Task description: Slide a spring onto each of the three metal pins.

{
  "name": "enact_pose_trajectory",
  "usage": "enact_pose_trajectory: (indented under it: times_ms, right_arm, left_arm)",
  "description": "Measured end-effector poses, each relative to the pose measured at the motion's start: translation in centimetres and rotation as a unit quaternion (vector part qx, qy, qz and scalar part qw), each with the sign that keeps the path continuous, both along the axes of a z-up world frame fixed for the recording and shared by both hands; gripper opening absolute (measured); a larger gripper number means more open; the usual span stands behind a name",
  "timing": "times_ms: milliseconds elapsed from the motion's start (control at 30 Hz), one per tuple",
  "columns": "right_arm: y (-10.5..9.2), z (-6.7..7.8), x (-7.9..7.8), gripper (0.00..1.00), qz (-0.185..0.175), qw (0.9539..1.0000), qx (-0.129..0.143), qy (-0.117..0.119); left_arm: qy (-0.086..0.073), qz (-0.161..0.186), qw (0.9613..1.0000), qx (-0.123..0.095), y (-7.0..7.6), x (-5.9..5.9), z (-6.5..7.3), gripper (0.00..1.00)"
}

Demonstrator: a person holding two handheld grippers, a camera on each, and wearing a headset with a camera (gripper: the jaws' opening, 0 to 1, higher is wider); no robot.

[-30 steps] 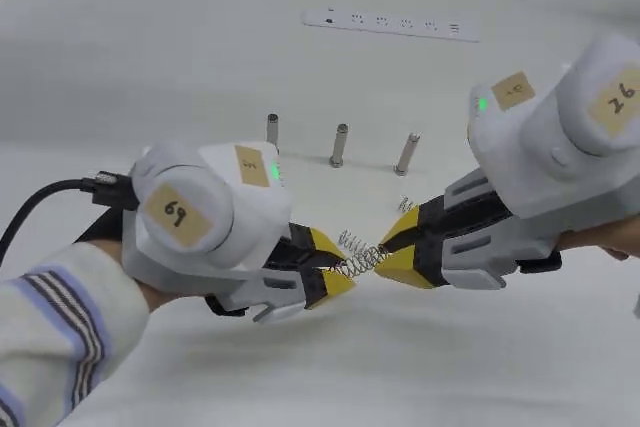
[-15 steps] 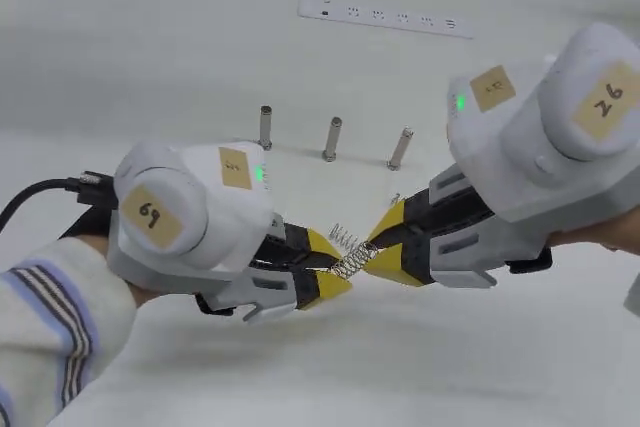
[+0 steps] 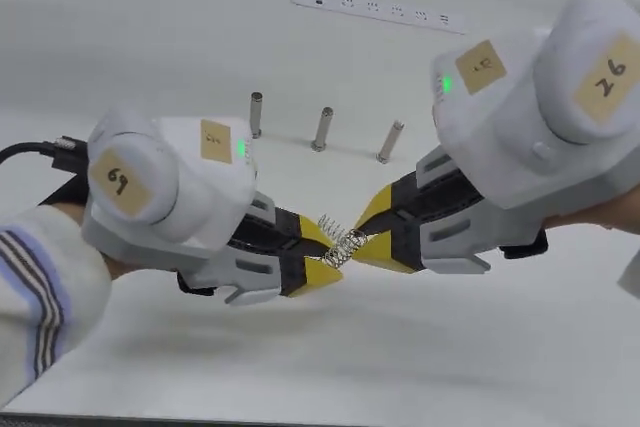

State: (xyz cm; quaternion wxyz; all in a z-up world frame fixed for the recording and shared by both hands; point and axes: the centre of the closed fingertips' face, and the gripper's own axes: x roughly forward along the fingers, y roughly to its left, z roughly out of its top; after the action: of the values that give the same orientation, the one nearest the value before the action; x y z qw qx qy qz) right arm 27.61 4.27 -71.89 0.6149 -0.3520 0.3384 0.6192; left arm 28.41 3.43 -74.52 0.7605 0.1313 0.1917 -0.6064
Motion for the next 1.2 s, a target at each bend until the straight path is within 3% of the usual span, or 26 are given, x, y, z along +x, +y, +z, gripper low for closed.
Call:
enact_pose_trajectory:
  times_ms: [300, 533, 633, 1200]
  right_arm:
    - [0.4, -0.1, -0.4, 0.07, 0.023, 0.9997, -0.006, -0.003]
    - [1.0, -0.5, -0.1, 0.08, 0.036, 0.9991, -0.02, -0.008]
    - [1.6, -0.8, -0.3, 0.09, 0.04, 0.999, -0.019, -0.003]
    - [1.7, -2.6, -0.2, 0.09, 0.061, 0.9969, -0.049, -0.004]
  left_arm:
    - [-0.003, -0.027, 0.9996, 0.007, 0.4, -0.4, 0.1, 0.02]
    - [-0.001, -0.025, 0.9996, 0.012, 0.7, -0.2, -0.1, 0.02]
    - [-0.001, -0.024, 0.9997, 0.001, 0.6, -0.2, 0.3, 0.02]
    - [0.001, -0.02, 0.9998, -0.006, 0.6, 0.0, 0.0, 0.02]
